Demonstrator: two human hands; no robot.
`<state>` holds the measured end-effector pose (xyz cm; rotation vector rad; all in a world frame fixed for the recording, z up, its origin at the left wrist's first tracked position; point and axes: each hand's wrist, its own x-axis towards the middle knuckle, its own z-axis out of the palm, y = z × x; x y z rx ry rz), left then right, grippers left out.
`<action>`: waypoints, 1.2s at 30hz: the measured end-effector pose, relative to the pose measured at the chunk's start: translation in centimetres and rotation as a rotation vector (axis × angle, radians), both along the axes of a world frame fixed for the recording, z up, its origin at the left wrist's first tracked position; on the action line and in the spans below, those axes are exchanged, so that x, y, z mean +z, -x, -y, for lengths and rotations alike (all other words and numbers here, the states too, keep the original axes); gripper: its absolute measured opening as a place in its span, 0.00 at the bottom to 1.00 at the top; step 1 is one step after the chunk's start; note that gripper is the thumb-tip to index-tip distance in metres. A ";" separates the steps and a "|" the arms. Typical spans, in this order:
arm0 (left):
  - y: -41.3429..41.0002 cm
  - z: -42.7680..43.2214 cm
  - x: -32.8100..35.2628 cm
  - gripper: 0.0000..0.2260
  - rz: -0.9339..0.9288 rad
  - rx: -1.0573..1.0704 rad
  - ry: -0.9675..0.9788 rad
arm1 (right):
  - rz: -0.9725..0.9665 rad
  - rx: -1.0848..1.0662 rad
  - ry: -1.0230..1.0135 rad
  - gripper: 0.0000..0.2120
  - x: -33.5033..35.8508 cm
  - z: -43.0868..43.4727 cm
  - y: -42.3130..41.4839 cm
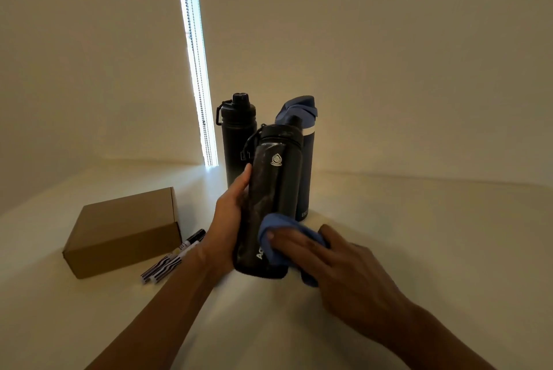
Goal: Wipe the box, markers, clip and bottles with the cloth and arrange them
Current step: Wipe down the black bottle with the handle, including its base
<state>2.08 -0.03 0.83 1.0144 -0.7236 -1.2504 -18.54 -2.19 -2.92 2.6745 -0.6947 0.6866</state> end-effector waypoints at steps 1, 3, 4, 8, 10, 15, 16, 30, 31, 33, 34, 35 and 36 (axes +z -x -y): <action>0.3 0.0 -0.2 0.31 0.033 -0.016 0.003 | 0.040 0.004 -0.001 0.63 0.3 0.3 0.3; 1.0 0.1 -0.7 0.24 0.114 -0.077 0.030 | 0.171 0.004 0.004 0.47 0.7 1.0 0.7; 1.4 0.1 -1.0 0.21 0.151 -0.090 0.031 | 0.231 -0.020 -0.001 0.41 1.0 1.4 0.9; 2.7 0.0 -1.4 0.16 0.196 -0.130 0.020 | 0.354 -0.094 -0.109 0.42 1.6 3.1 1.7; 3.0 0.0 -1.3 0.17 0.197 -0.150 0.008 | 0.419 -0.095 -0.137 0.36 1.7 3.6 1.8; 2.6 -0.1 -0.9 0.21 0.167 -0.042 0.018 | 0.436 0.057 -0.246 0.32 2.3 1.8 1.4; 2.4 -0.2 -0.8 0.23 0.148 -0.028 0.025 | 0.378 0.075 -0.266 0.36 2.1 1.2 1.2; 0.8 -0.2 0.5 0.34 -0.015 0.001 0.006 | -0.084 0.065 0.014 0.73 -0.2 0.1 0.3; 0.9 -0.1 0.3 0.33 -0.015 -0.016 -0.003 | -0.064 0.066 0.041 0.67 0.0 0.3 0.5; 1.2 -0.2 -0.1 0.28 0.043 -0.046 -0.019 | 0.038 0.067 0.048 0.54 0.3 0.9 1.0; 1.3 -0.2 -0.3 0.27 0.090 -0.066 -0.020 | 0.093 0.054 0.047 0.50 0.6 1.3 1.2; 1.4 -0.1 -0.6 0.27 0.128 -0.086 -0.021 | 0.149 0.031 0.043 0.46 0.9 1.6 1.3; 1.6 -0.1 -0.7 0.27 0.148 -0.107 -0.022 | 0.202 0.008 0.038 0.42 1.2 2.0 1.5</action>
